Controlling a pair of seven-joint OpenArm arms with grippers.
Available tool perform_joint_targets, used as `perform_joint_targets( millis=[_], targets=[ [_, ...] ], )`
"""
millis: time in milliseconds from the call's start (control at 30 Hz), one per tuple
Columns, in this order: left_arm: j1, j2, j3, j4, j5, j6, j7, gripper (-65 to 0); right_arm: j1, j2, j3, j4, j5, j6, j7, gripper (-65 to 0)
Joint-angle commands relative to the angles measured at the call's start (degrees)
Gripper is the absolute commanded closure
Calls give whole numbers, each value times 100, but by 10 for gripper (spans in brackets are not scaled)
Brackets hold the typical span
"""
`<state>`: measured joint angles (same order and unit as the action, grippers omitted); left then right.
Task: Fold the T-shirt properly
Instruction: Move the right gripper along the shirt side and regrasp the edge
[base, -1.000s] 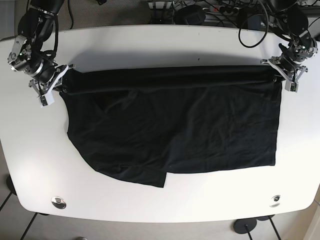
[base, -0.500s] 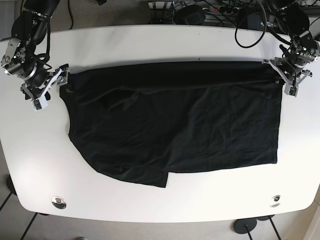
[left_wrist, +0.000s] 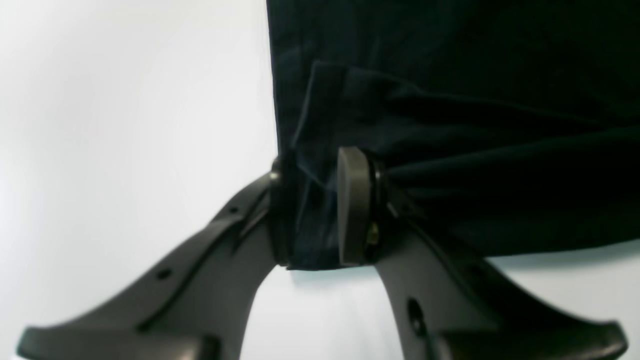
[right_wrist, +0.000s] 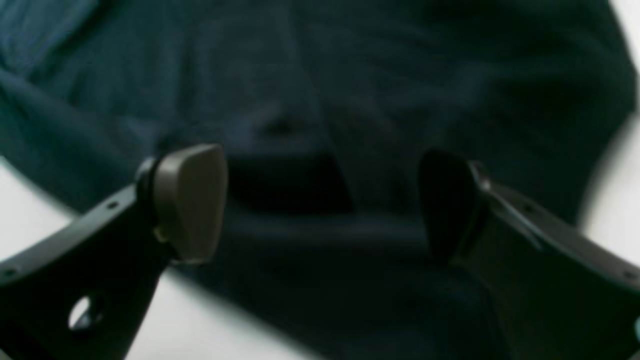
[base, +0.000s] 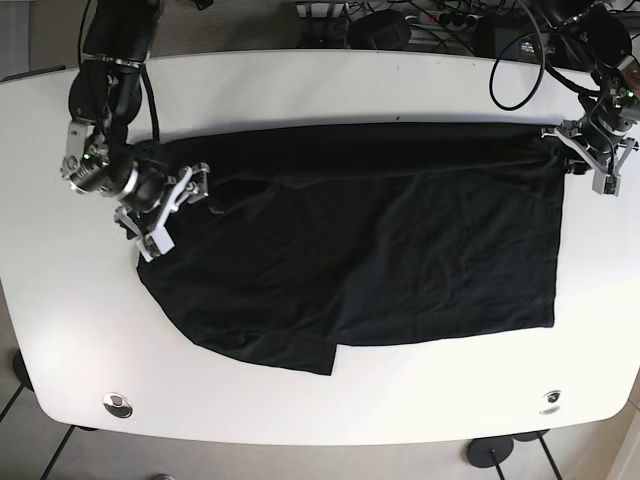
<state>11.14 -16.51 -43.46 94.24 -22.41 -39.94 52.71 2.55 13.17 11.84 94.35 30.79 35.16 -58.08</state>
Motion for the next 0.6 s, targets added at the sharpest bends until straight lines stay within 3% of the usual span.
perform_joint_targets(
  millis=[33,133,200,300,400,500,533,600],
  targets=[
    [-10,-111,-54,93,-75,-6,-106,-119,339,24,-309,-68,-235,-162,310,-575],
    [122,-111,-63,93,-75,-6,-106,-119,400,-126,-467,-402,-762,-259,740,-572],
    [122,-111,-71,93,-75,-6,-106,-119,471,-178,-467,-595,-1070,-241,995,-531],
    [139,-103,-71,84,-75,-6,-106,-119,497,-187,-467,-982,-1316,-206,1189,-369],
    [157,-103,-63,84,-75,-6,-106,-119,497,-152,-432,-1193,-1333,-206,1540,-263],
    [157,-103,-45,84,-75,-6,-106,-119,497,-134,-432,-1448,-1298,-215,1883,-40],
    [148,-103,-36,84,-75,-6,-106,-119,497,-134,-423,-1465,-1298,-223,1918,-10],
    [148,-103,-36,84,-75,-6,-106,-119,479,-178,-151,-1158,-1290,-206,1910,-17]
  ],
)
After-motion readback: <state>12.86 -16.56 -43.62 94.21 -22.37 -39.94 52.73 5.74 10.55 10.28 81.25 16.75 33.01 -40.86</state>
